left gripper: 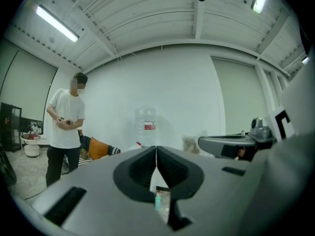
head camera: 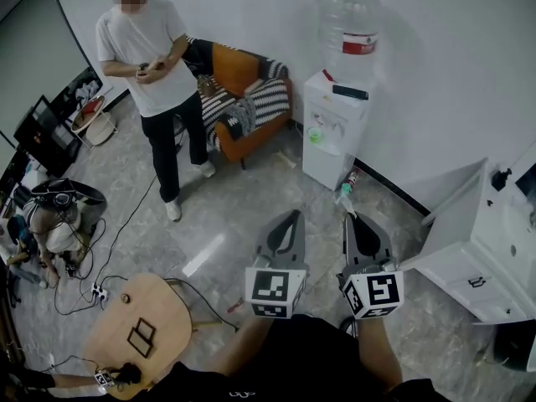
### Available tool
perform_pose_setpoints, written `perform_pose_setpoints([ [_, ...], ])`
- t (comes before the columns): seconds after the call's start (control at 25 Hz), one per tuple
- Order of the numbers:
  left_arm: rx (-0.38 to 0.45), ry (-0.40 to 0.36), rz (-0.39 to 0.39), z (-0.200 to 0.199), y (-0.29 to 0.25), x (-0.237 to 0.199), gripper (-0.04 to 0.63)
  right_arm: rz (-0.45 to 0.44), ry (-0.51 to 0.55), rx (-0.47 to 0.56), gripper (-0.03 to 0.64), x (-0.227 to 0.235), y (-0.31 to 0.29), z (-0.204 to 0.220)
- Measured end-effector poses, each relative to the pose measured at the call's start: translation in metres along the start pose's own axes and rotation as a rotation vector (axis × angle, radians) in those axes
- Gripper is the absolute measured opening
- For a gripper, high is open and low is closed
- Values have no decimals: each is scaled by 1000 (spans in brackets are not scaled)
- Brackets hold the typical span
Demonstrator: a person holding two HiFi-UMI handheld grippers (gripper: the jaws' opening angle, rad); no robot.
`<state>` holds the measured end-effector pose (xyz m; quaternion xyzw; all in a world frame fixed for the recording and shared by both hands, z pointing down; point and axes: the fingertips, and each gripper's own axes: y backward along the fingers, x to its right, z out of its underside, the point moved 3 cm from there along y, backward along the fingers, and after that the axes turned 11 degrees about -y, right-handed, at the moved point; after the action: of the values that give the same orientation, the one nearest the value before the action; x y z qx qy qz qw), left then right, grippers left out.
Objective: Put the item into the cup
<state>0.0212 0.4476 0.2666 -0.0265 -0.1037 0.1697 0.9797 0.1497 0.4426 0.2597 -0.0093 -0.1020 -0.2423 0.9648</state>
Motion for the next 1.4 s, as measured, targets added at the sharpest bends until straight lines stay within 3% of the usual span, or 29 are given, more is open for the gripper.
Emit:
perform_pose_setpoints([
  [0.16, -39, 34, -63, 12, 9, -4, 15, -11, -2, -25, 11, 8, 15, 8],
  [0.36, -12, 30, -105, 2, 10, -7, 15, -5, -2, 5, 11, 20, 20, -4],
  [0.8, 39, -50, -80, -18, -20, -10, 15, 3, 15, 71, 11, 42, -3, -13],
  [1.04, 54, -35, -51, -7, -72, -26, 15, 44, 129, 63, 11, 63, -45, -10],
  [1.4, 5, -27, 20, 9, -188, -78, 15, 98, 71, 22, 11, 102, -152, 6],
])
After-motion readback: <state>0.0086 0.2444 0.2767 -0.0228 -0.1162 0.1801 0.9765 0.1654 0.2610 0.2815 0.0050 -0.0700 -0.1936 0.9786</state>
